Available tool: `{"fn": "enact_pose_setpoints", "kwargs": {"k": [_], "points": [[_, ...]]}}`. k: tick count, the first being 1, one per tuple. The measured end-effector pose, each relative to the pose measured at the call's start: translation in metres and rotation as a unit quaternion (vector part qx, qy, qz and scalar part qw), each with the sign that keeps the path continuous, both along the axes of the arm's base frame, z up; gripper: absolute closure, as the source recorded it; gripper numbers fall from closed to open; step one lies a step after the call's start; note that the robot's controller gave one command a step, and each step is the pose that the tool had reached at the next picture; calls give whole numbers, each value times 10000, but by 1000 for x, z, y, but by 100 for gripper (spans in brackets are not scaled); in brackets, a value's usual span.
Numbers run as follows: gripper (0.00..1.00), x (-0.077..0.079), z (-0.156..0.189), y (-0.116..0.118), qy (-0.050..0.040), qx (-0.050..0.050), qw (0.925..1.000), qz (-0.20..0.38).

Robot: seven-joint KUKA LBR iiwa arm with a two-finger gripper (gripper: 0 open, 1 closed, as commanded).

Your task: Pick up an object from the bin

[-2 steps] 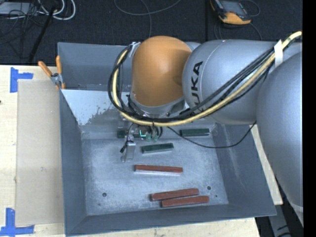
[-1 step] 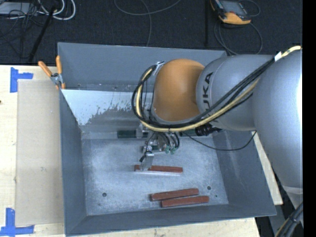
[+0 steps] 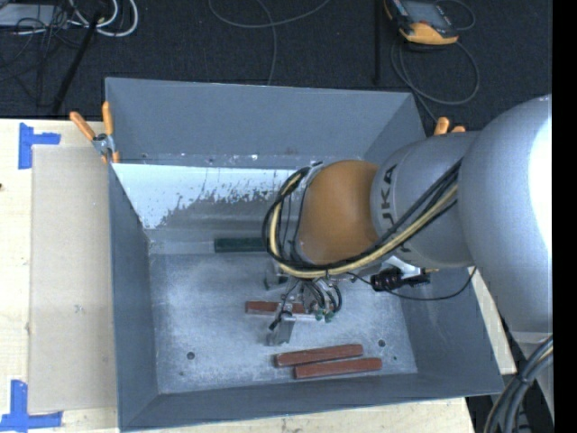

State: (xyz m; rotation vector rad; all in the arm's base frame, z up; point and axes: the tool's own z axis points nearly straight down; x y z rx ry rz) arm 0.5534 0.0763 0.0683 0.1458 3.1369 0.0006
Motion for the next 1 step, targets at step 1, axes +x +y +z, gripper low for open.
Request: {"fn": "enact_pose_setpoints", "kwargs": {"k": [1], "points": [[100,4,6,1,-44,5,10000,-4]]}}
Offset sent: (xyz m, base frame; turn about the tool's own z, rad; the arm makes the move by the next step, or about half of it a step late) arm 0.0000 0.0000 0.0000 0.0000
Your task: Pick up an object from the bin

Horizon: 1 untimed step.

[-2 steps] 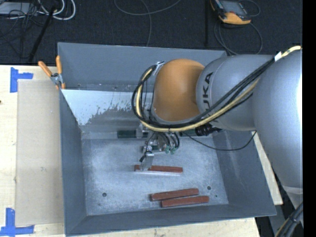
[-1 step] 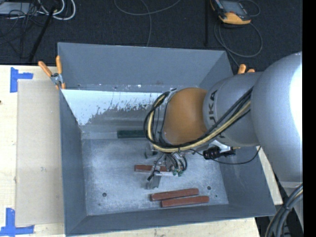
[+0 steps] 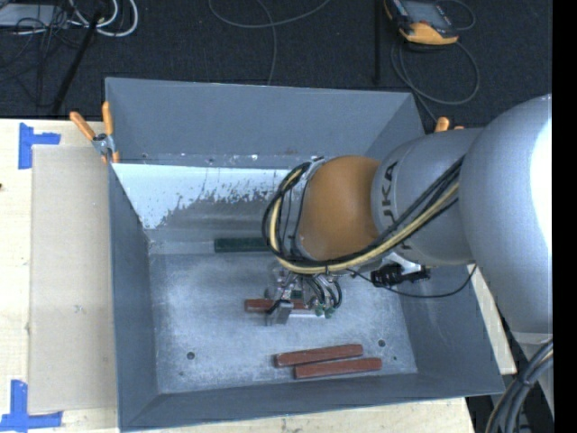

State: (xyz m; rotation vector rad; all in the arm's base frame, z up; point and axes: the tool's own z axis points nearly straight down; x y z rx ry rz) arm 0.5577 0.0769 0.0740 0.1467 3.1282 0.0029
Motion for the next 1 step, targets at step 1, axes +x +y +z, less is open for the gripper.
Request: {"fn": "enact_pose_setpoints", "kwargs": {"k": [1], "points": [[0,-3,-4,0,47,-2,10000,-3]]}}
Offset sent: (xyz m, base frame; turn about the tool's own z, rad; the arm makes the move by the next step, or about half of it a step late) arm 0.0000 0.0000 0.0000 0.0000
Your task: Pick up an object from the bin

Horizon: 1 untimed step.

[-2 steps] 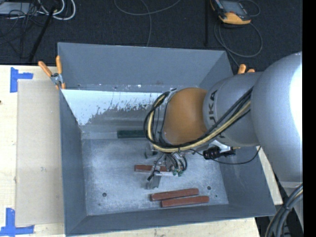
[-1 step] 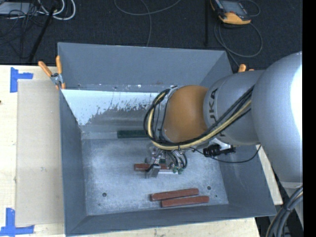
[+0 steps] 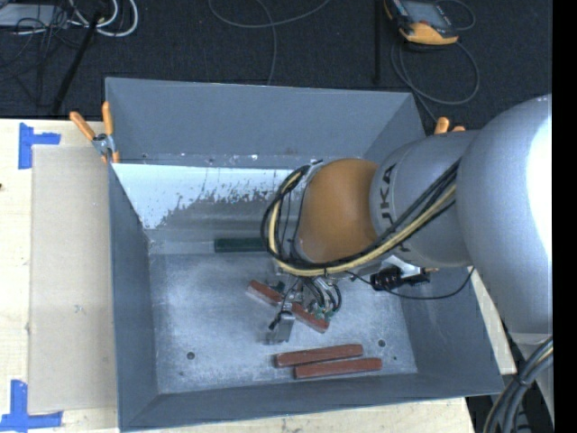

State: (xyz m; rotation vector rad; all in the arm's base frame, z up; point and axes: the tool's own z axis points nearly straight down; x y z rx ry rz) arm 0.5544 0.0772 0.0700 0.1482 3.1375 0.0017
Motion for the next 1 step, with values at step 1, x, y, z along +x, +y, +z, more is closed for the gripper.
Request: {"fn": "enact_pose_setpoints", "kwargs": {"k": [1], "points": [[0,5,0,-29,-5,-2,9989,-472]]}}
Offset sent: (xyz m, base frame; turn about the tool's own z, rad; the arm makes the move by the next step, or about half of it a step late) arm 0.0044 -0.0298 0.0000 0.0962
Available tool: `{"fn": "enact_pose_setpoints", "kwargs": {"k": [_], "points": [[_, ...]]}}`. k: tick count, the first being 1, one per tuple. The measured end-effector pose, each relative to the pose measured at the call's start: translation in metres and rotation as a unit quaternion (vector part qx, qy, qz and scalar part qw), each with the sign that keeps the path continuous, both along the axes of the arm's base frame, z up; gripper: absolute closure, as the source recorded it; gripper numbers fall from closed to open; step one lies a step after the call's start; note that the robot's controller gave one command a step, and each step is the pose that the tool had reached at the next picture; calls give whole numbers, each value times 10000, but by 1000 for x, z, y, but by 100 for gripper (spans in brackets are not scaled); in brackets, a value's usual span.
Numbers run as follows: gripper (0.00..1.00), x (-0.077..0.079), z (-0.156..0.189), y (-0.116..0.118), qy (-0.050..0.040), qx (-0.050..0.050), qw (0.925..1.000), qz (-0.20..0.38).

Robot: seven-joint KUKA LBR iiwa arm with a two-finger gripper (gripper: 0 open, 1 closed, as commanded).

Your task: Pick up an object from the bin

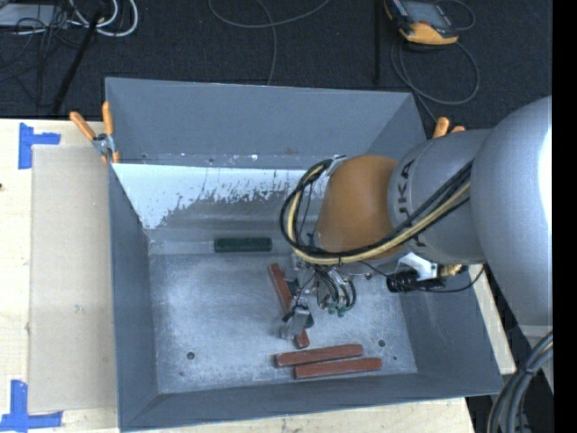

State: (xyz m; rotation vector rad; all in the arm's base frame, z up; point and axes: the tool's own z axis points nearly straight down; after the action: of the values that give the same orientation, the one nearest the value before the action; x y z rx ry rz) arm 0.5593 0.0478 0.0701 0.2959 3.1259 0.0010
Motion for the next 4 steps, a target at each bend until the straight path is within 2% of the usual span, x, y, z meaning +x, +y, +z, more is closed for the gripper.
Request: {"fn": "enact_pose_setpoints", "kwargs": {"k": [1,2,3,4], "points": [[100,4,4,1,-62,18,10000,-15],[100,-4,111,15,-30,7,9998,182],[100,-73,104,-62,36,-14,9906,-1370],[0,-72,104,-60,24,-4,9907,-1363]]}}
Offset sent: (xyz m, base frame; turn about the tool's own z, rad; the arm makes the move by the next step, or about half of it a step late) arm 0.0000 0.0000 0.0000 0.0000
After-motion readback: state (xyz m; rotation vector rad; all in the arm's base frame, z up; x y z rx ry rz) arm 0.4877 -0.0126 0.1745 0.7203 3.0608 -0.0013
